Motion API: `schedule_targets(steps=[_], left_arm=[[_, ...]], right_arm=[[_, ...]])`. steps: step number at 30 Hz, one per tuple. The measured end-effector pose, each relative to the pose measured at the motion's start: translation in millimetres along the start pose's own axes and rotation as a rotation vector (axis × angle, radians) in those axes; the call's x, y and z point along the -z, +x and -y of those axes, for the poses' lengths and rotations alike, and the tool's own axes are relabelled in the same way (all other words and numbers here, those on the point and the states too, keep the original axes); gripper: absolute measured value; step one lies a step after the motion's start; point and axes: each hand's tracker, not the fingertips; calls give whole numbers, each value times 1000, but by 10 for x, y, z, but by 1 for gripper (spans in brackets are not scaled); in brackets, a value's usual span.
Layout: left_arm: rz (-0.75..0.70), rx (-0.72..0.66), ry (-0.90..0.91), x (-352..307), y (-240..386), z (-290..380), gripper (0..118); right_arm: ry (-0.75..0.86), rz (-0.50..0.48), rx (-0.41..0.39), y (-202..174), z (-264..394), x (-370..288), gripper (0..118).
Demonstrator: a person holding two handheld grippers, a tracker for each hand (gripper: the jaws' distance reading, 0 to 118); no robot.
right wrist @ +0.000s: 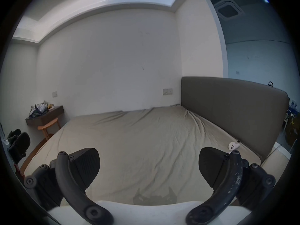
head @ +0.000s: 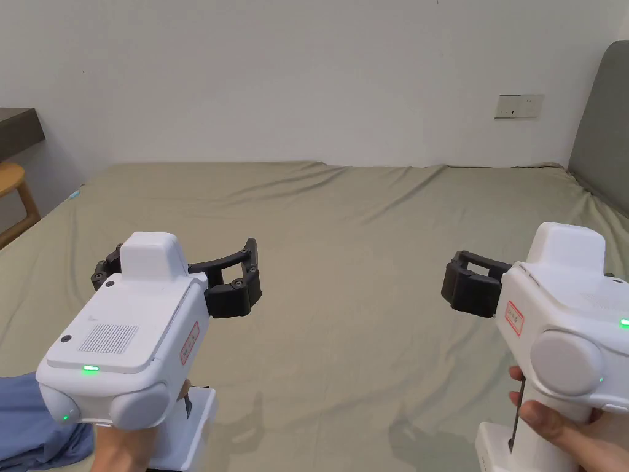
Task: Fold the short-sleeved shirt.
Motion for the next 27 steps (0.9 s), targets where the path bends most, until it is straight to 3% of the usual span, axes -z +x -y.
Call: schedule_targets(steps=[4,7,27], left_arm=[[-2,2,6,57,-51,42,118],[-3,8,11,41,-24,30,118],[-16,7,11,-7,71,-5,118]], right_arm=[[171,4,24,13,102,-42,118],[278,7,-1,28,171,-46,118],[316,-3,-88,-4,178,-70,118]])
